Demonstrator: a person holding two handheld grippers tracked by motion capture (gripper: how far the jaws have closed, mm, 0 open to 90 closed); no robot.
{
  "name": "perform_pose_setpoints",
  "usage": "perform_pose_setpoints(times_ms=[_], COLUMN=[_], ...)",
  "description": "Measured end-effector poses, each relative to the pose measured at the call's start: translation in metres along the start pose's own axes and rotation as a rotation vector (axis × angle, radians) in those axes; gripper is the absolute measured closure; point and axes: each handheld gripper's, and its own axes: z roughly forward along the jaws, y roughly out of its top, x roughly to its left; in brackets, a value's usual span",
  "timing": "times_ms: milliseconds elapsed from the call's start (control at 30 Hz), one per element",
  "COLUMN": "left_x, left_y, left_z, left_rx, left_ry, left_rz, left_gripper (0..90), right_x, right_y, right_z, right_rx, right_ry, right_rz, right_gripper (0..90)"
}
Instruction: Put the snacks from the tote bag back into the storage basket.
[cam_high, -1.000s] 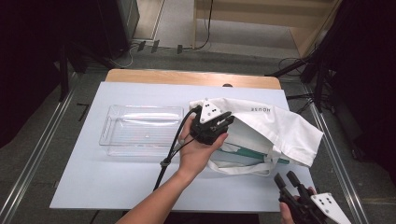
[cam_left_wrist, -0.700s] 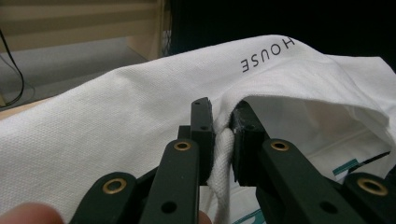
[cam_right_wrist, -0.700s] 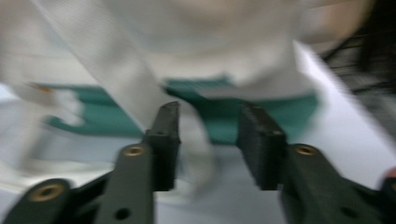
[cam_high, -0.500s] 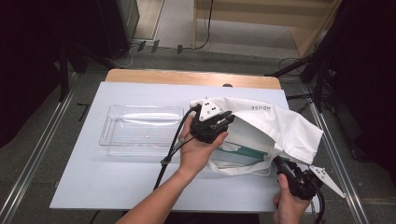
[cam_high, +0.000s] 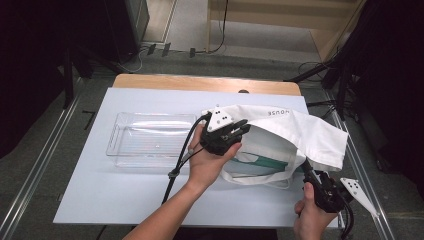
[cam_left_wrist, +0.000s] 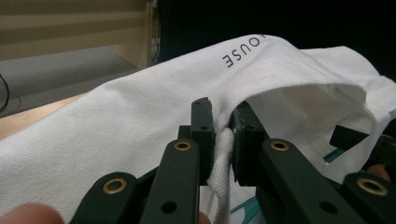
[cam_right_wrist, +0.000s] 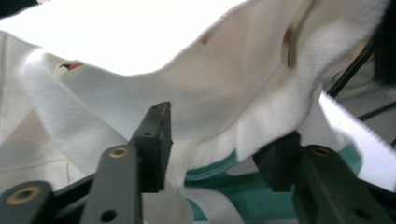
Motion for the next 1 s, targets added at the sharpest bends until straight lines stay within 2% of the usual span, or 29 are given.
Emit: perform_pose_setpoints(times_ms=[33,67,100,167,233,267,300,333,367,433,533,667,700,800,833,900,933,967,1000], left_x=[0.000,-0.001,-0.001,-0.001,-0.002,-0.002,-0.002,-0.002,-0.002,-0.002,-0.007,-0.020,-0.026,-0.030,-0.030,-0.025,-0.020,-0.010,-0.010], left_y=[0.000,0.000,0.000,-0.001,-0.002,-0.002,-0.002,-0.002,-0.001,0.003,0.012,0.029,0.035,0.039,0.040,0.038,0.037,0.034,0.034], left_z=[0.000,-0.001,-0.001,0.000,0.000,0.001,0.000,-0.002,-0.003,-0.008,-0.016,-0.033,-0.040,-0.045,-0.044,-0.040,-0.035,-0.026,-0.026], left_rx=[-0.002,-0.003,-0.002,0.001,0.006,0.004,0.001,-0.006,-0.012,-0.045,-0.080,-0.133,-0.154,-0.153,-0.148,-0.138,-0.129,-0.114,-0.114], left_ry=[-0.001,0.000,-0.002,-0.007,-0.013,-0.015,-0.019,-0.022,-0.027,-0.050,-0.083,-0.132,-0.157,-0.159,-0.148,-0.125,-0.119,-0.085,-0.085], left_rz=[0.005,0.005,0.003,0.001,0.004,0.006,0.009,0.009,0.009,-0.003,0.008,0.043,0.044,0.040,0.034,0.020,0.002,-0.021,-0.021], left_gripper=[82.8,82.8,82.7,82.7,82.8,82.9,83.1,83.3,83.5,84.1,84.6,84.9,85.0,84.9,84.9,84.9,84.9,84.8,84.8], right_x=[0.002,0.002,0.002,0.000,-0.003,-0.005,-0.006,-0.005,-0.005,-0.004,0.003,0.018,0.024,0.029,0.029,0.024,0.020,0.009,0.009], right_y=[0.001,0.001,0.001,0.000,-0.003,-0.006,-0.007,-0.007,-0.005,0.000,0.007,0.017,0.025,0.031,0.033,0.035,0.033,0.022,0.022], right_z=[-0.001,-0.002,-0.002,0.002,0.011,0.016,0.017,0.015,0.014,0.010,0.003,-0.012,-0.023,-0.032,-0.033,-0.032,-0.029,-0.021,-0.021], right_rx=[-0.008,-0.017,-0.018,0.008,0.073,0.111,0.119,0.118,0.109,0.093,0.048,-0.036,-0.082,-0.100,-0.092,-0.042,0.002,0.103,0.103], right_ry=[-0.003,0.004,0.008,0.010,0.000,0.004,-0.013,-0.041,-0.041,-0.018,0.001,0.070,0.114,0.134,0.134,0.136,0.127,0.085,0.085], right_rz=[-0.014,-0.027,-0.020,-0.007,0.001,0.009,0.000,-0.029,-0.051,-0.064,-0.105,-0.178,-0.204,-0.222,-0.225,-0.200,-0.195,-0.188,-0.188], right_gripper=[60.9,69.5,70.8,70.0,66.4,71.5,77.9,85.7,87.9,89.0,89.2,89.2,89.1,89.1,89.1,89.0,89.1,89.1,89.1])
